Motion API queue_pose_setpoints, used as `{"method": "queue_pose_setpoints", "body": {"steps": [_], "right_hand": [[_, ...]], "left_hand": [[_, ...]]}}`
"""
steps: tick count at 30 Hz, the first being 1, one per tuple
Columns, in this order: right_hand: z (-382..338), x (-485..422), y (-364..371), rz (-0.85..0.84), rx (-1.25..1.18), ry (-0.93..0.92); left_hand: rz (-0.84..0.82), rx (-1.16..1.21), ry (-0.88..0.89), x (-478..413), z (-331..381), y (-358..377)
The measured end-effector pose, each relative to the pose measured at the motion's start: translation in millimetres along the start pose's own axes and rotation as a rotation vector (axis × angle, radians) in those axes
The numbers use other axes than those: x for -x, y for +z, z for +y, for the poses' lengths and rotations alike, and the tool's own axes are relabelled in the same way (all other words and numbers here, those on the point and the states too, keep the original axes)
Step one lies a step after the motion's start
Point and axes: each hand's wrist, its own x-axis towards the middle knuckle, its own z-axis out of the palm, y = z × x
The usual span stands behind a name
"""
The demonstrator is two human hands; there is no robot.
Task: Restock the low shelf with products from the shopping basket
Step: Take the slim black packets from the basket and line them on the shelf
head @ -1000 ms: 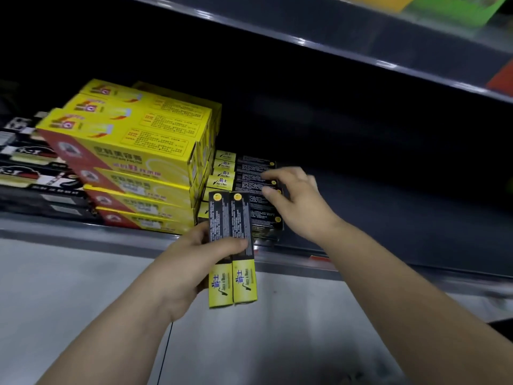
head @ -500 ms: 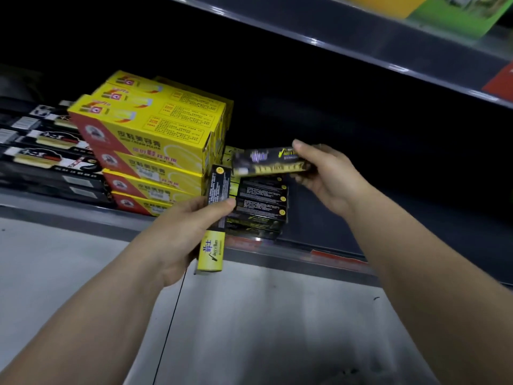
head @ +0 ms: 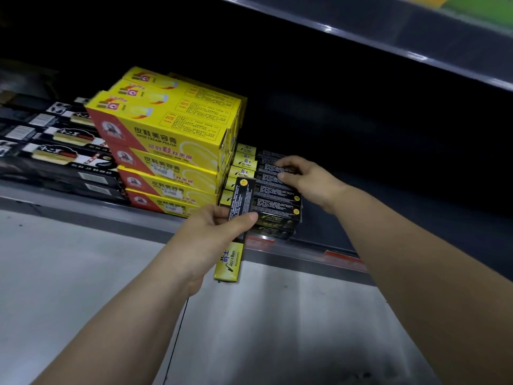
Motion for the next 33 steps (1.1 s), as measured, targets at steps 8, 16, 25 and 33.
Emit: {"method": "queue_pose_setpoints", "body": {"steps": [8,16,25,33], "right_hand": [[-32.3,49.5,3.1,-0.092,0.439,-0.418],[-36.1,88.6,-15.0,-0.091,0.398,-0.430],[10.8,59.1,-37.8,0.340,-0.024,-0.240],[8.8,-3.7,-24.2,0.308,0.347,-0.187]], "left_hand": [[0.020,-0.209,0.219,-7.5,5.9,6.2],[-0.132,-0.512,0.474,0.3,13.1,8.3],[0.015,-0.519,0.606,-5.5,4.6,24.5],[0.037,-1.064,0.752,-26.7,-19.3,30.8]]}}
